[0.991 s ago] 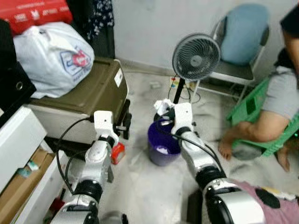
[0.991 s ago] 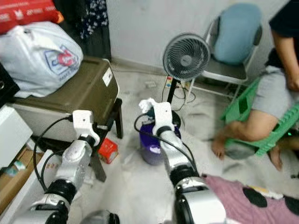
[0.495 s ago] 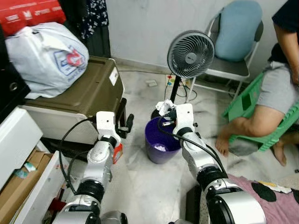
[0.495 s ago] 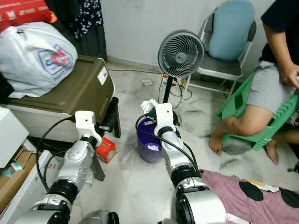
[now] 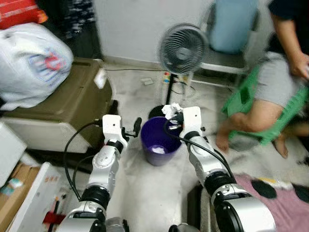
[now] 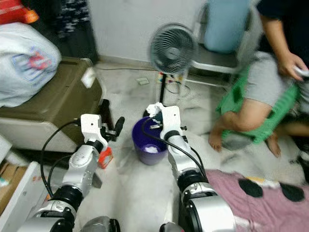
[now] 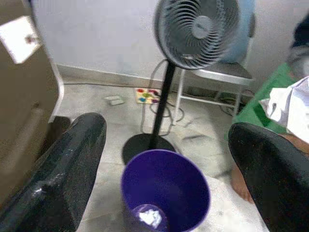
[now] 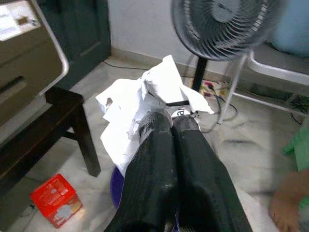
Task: Clean up the room
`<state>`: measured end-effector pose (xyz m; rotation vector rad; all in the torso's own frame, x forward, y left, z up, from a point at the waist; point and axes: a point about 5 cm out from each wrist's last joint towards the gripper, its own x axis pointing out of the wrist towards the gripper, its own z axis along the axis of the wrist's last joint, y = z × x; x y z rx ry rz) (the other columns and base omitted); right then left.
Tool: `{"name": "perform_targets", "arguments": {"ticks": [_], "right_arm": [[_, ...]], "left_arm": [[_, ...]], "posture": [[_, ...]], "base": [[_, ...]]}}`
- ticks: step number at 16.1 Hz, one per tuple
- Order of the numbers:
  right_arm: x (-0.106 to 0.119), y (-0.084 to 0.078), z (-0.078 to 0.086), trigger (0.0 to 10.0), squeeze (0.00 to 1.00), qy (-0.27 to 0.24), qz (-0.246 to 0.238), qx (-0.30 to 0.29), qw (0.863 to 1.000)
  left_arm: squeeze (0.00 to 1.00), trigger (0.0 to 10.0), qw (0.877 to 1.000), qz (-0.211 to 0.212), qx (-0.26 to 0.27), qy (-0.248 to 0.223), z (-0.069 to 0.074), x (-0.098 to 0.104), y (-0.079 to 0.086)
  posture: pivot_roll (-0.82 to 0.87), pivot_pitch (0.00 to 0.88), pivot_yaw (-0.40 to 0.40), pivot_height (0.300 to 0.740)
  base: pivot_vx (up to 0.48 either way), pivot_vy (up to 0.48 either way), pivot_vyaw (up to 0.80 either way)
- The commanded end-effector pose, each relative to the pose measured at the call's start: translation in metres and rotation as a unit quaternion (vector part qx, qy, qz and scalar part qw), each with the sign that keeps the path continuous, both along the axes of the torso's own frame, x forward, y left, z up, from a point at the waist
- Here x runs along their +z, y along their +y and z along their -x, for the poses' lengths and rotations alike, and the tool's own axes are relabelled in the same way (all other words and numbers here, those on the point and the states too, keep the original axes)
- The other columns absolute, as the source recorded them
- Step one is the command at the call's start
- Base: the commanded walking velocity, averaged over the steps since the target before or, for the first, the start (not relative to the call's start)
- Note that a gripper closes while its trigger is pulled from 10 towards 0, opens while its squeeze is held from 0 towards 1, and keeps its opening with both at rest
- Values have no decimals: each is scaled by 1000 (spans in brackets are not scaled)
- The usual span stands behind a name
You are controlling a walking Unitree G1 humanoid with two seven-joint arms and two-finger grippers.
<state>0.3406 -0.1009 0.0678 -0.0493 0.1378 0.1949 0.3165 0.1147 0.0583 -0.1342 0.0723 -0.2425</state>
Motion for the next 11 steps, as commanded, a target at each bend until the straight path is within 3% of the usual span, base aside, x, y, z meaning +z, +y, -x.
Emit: {"name": "perform_targets", "arguments": {"ticks": [1,4,11], "right_arm": [[0,-5,-1,10000,0,5,-1,-11,1000],[0,-5,-1,10000,0,0,3,-8,1000],[1,-4,-1,10000,0,-3,8,-5,1000]], "left_arm": [[0,10000,1000,-2,-10,-8,-1,3,-3],[0,10000,1000,9,-19,-15,0,5,-4],[0,10000,999,15,-28,-19,0,5,-5]], "posture": [[71,0,-38,740],[68,0,-35,740],[67,0,-35,740]], "base": [[0,0,-800],[0,0,0],[310,0,0]]}}
